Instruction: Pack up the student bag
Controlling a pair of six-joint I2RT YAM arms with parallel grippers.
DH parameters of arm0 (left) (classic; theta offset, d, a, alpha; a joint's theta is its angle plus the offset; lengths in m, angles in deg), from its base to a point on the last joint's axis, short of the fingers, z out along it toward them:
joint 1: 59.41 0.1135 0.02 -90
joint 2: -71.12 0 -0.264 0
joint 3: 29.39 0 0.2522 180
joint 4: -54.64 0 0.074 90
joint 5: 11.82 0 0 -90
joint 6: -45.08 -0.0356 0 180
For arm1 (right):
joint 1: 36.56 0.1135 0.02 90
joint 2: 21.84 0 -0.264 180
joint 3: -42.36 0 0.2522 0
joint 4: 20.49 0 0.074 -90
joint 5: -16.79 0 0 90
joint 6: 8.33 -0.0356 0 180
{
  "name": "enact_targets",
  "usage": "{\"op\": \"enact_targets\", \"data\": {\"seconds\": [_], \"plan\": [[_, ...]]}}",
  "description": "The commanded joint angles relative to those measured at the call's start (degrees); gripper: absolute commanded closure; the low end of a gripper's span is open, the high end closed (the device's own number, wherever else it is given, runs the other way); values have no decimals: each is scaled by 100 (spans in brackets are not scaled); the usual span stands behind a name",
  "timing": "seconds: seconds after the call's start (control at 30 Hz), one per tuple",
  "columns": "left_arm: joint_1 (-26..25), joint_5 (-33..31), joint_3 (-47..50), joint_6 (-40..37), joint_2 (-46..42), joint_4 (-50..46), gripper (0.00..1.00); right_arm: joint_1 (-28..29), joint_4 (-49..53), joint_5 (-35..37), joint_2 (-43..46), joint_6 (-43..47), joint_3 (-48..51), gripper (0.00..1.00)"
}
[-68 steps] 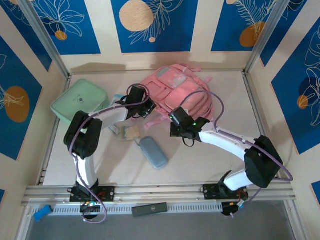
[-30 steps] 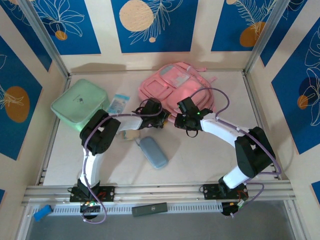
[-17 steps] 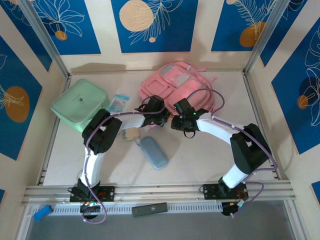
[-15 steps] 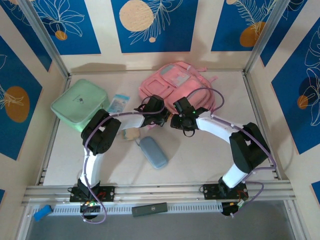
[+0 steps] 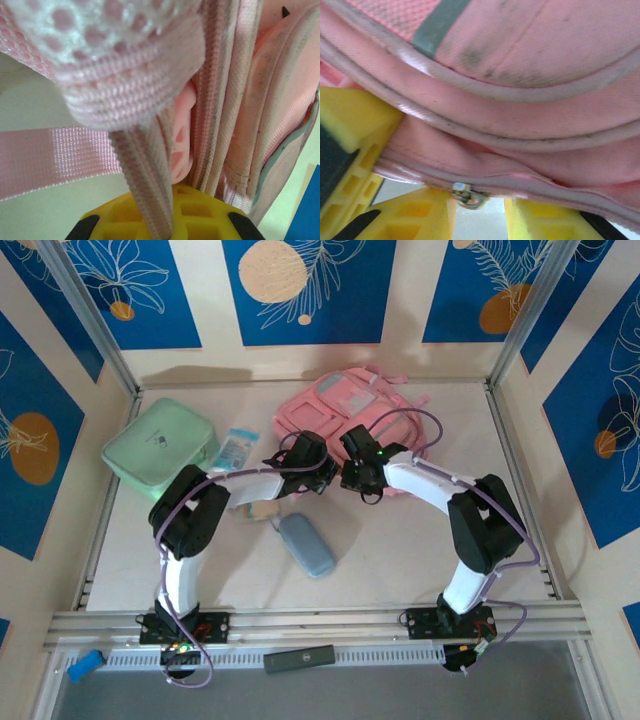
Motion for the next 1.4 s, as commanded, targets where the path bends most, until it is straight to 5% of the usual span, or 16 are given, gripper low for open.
{"op": "enact_targets", "data": {"seconds": [0.0, 0.23, 0.77, 0.97, 1.37], "plan": [[-29, -286, 23, -323, -475, -59, 100, -116, 433, 240, 583, -52, 311, 68], [-30, -192, 80, -348, -559, 45, 100, 300, 1055, 576, 970, 58, 81, 65], [-34, -159, 92, -363, -656, 90, 100, 127, 573, -733, 473, 627, -146, 60], [-35, -163, 83, -351, -679, 91, 100, -165, 109, -1307, 159, 630, -155, 61], [-32, -155, 73, -350, -747, 99, 100, -126, 137, -884, -575, 747, -697, 72]]}}
